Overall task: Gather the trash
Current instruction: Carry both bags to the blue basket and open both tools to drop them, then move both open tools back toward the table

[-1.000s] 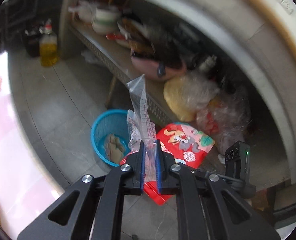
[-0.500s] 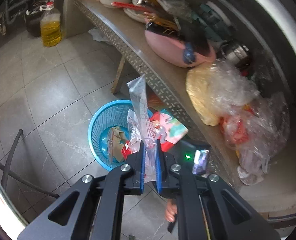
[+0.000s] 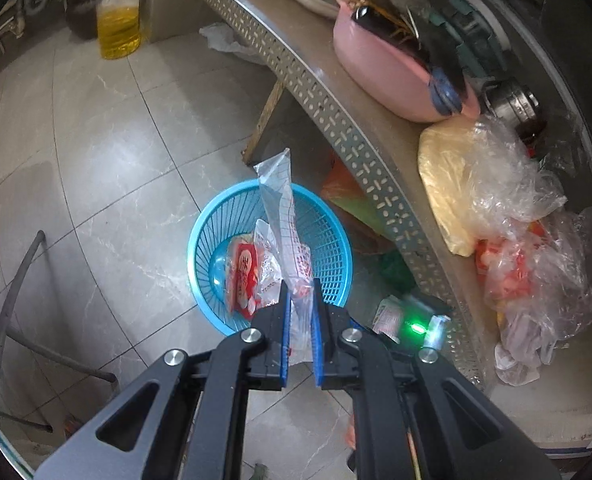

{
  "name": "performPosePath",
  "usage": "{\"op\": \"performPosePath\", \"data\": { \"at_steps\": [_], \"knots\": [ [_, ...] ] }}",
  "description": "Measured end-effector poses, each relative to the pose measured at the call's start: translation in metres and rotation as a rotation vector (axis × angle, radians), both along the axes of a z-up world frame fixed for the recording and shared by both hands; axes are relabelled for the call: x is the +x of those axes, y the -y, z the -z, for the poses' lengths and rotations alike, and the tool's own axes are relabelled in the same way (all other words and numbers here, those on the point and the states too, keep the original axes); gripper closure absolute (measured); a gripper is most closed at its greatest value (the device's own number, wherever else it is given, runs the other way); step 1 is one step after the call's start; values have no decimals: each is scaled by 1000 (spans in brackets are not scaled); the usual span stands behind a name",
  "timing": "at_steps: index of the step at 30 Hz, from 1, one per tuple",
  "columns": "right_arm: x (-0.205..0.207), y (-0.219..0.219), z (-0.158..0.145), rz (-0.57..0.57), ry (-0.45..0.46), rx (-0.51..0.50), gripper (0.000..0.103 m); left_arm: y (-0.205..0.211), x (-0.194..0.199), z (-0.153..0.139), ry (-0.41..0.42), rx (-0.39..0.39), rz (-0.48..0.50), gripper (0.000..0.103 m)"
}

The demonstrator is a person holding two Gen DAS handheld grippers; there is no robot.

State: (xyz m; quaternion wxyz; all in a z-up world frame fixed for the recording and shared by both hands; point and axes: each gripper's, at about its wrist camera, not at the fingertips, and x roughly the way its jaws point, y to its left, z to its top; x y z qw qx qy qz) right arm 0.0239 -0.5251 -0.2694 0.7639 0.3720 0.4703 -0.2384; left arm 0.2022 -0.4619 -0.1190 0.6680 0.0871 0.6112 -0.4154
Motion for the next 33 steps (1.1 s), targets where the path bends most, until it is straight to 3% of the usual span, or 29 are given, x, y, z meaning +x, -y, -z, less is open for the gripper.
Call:
{"op": "performPosePath", "data": {
  "at_steps": [6,8,10,16,25,33],
  "knots": [
    [-35,-14,-15,61,43,32,53,20,-11,12,-43,3,33,93],
    [-43,-18,-17,71,44,45,52,27,-13,10,-27,1,33,71],
    [-50,-20,-16,82,43,58,52,27,-14,6,-13,-9,5,60],
    [-67,-24,-23,93,53,74,52,9,-18,-19,7,-53,-15,55],
    [-78,-38,-56,64,118,22,51,-60,-32,-90,90,-186,-24,51],
    [-64,-73,-117,-56,143,-151,32,-147,-66,-144,210,-284,-23,44]
  ]
}}
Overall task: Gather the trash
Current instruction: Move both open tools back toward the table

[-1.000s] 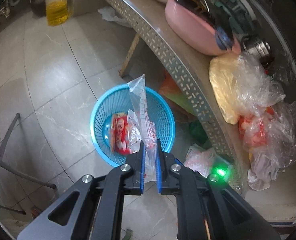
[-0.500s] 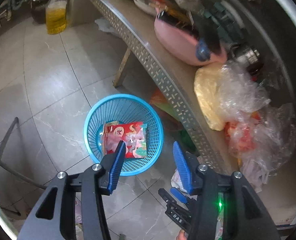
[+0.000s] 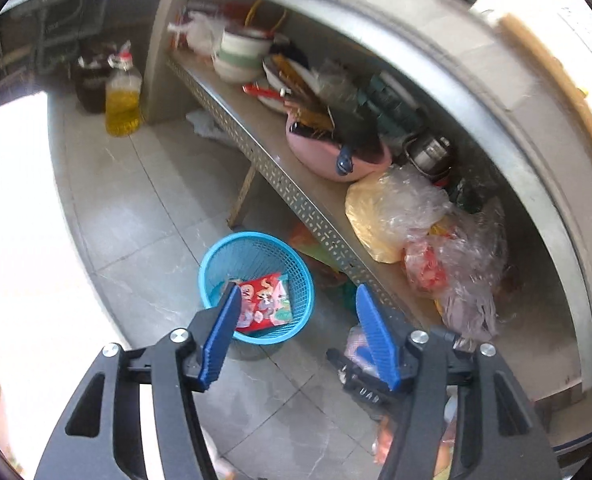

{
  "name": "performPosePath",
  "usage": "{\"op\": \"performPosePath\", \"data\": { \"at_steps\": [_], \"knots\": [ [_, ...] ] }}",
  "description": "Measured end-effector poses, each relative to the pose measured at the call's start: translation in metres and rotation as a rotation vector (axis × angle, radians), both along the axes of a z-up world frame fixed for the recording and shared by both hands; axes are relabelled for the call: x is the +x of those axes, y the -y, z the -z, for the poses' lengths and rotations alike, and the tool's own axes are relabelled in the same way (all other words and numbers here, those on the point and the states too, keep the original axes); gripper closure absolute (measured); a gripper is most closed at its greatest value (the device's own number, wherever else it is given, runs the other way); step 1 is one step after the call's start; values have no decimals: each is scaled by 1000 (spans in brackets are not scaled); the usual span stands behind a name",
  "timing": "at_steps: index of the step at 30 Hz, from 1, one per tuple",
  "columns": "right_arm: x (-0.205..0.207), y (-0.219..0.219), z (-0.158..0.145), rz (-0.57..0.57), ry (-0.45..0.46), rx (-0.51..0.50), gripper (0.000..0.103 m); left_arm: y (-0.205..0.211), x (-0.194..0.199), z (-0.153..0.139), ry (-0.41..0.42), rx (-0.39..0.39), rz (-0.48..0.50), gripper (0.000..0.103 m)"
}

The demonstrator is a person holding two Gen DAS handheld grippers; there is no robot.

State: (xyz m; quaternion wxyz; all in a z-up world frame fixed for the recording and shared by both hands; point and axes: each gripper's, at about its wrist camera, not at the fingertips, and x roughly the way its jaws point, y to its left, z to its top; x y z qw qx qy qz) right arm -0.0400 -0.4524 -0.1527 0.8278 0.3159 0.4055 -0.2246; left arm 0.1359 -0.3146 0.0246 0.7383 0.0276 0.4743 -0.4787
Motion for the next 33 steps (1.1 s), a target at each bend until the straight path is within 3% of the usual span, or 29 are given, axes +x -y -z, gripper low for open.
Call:
{"op": "performPosePath", "data": {
  "at_steps": [2,8,14,20,24,28,33],
  "knots": [
    [4,-10,-18,-29,2,-63,22,-20,-9,-8,35,-5,-5,40],
    [21,-43,-64,-92,-6,-237,8,-96,-33,-30,138,-53,-42,30],
    [39,-78,-96,-128,-18,-398,8,-177,-54,-33,245,-57,-145,25],
    [56,-117,-115,-257,52,-491,8,-246,-60,-23,269,-42,-300,24],
    [78,-146,-134,-411,141,-448,8,-289,-56,-19,276,-71,-408,24],
    [118,-178,-152,-614,217,-309,8,-317,-49,-17,277,-106,-477,24],
    [186,-221,-156,-791,217,-117,8,-357,-47,-16,306,-138,-553,24]
  ]
}}
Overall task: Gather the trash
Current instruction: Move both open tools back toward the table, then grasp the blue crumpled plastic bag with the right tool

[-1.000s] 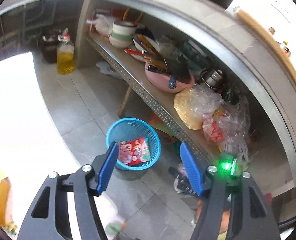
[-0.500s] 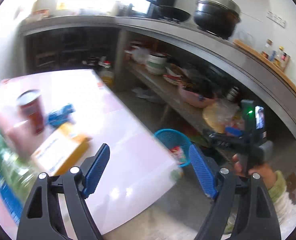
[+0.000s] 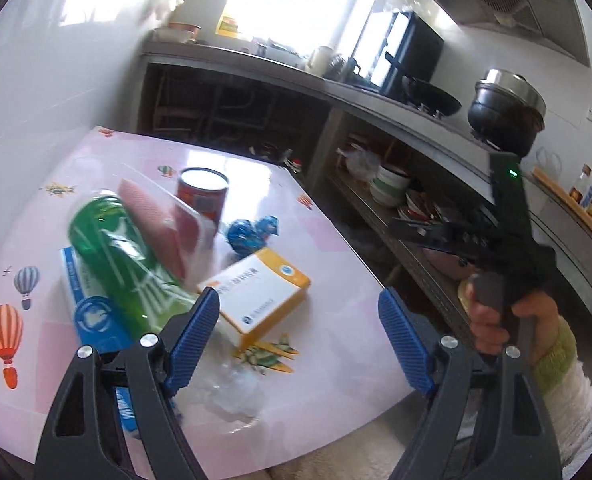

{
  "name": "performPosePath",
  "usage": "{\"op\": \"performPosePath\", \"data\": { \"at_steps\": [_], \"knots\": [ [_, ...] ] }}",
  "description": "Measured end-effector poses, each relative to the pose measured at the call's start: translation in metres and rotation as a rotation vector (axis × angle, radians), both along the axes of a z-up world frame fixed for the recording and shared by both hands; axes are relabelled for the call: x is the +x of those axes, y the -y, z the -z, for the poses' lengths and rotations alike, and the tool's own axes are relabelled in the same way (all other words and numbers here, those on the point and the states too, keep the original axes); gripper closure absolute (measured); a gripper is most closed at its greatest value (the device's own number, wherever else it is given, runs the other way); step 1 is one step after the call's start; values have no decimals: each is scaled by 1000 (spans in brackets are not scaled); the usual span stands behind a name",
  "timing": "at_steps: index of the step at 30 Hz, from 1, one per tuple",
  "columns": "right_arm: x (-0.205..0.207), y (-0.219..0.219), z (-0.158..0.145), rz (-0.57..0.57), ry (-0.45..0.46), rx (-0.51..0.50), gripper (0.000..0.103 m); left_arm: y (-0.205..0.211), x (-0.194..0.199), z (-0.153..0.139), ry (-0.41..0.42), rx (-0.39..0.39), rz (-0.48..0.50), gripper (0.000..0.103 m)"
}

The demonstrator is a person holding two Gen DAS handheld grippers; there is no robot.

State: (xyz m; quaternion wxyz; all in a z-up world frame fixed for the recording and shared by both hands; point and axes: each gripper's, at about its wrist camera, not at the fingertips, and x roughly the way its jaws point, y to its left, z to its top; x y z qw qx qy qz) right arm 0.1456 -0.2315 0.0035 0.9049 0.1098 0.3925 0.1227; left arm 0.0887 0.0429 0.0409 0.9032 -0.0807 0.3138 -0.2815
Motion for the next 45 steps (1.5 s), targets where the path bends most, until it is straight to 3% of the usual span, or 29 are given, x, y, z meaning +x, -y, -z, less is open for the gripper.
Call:
{"op": "performPosePath", "data": {
  "at_steps": [4,6,10,16,21,26,35,39,45],
  "knots": [
    [61,-25,18,-66,-141,113,9,-25,-1,-1,32,-8,-51,24],
    [83,-38,31,-70,-232,145,15,-39,-1,2,45,4,-82,24],
    [116,-63,52,-75,-319,87,22,-61,2,12,30,8,-125,24],
    [135,-83,71,-89,-378,16,31,-93,6,27,-16,12,-189,24],
    [143,-90,75,-96,-382,-27,41,-113,11,44,-94,18,-245,27],
    [144,-97,73,-96,-357,-76,58,-121,16,56,-160,-18,-265,33],
    [142,-79,71,-65,-336,-64,70,-111,11,40,-117,-24,-253,41],
    [127,-64,63,-39,-316,-42,72,-99,10,24,-68,-38,-200,43],
    [111,-75,37,-127,-244,-39,73,-58,3,18,-61,-47,-41,48]
  ]
}}
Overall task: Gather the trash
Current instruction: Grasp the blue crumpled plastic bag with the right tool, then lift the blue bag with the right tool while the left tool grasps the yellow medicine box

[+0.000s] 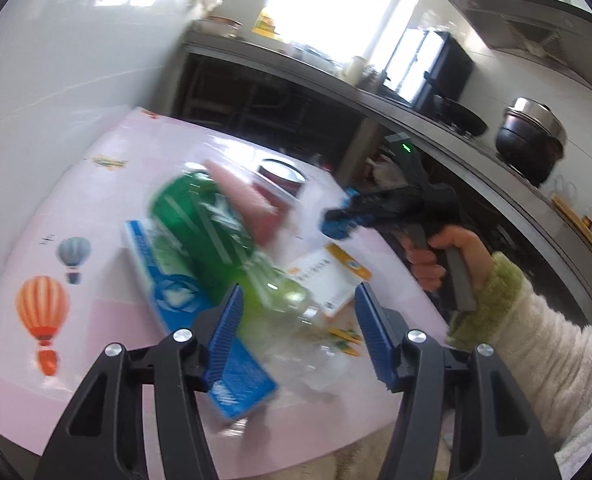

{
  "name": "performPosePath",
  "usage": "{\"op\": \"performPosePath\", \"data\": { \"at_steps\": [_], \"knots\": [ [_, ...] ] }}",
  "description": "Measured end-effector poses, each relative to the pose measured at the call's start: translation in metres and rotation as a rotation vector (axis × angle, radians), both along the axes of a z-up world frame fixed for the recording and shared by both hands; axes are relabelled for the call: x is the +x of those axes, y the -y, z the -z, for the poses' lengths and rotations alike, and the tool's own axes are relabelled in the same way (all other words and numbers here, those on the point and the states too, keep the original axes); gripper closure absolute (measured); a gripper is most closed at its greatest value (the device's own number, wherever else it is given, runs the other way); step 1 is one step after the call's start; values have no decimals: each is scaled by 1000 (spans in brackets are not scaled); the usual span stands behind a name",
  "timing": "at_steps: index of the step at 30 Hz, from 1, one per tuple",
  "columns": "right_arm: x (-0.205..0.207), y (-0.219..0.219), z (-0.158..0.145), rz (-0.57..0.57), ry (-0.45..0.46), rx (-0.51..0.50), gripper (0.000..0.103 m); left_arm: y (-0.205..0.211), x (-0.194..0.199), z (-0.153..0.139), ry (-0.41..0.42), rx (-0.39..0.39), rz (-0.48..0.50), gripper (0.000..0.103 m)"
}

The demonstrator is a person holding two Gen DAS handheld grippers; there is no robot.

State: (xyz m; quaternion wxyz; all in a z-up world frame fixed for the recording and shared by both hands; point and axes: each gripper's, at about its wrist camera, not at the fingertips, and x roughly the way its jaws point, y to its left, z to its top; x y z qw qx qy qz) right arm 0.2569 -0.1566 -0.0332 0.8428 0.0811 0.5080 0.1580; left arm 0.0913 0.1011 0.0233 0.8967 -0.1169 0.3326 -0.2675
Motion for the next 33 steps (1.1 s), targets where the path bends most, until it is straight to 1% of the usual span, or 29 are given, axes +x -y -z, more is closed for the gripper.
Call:
{"op": "performPosePath", "data": {
  "at_steps": [3,7,11,14,18,23,25,28,31,33],
  "knots": [
    [5,-16,5,-67,-12,-16,73,26,-3,10,-61,-32,83,52],
    [-5,-21,14,-124,-25,-50,73,58,-12,25,-121,-29,146,60],
    [-36,-8,13,-135,-7,-130,73,77,-16,34,-170,-43,180,61],
    [-65,8,14,-110,-25,-141,73,88,-20,39,-184,-18,204,61],
    [-107,24,12,-69,-45,-129,72,101,-18,44,-210,-2,226,61],
    [-154,39,11,-23,-55,-65,72,113,-15,49,-237,31,228,61],
    [-165,42,13,-14,-62,-31,72,115,-15,53,-253,41,223,60],
    [-174,42,13,-3,-59,-13,72,117,-13,58,-272,54,206,57],
    [-188,45,13,12,-66,26,72,121,-11,58,-270,64,201,55],
    [-195,51,15,34,-66,32,72,129,-10,55,-268,74,210,53]
  ]
}}
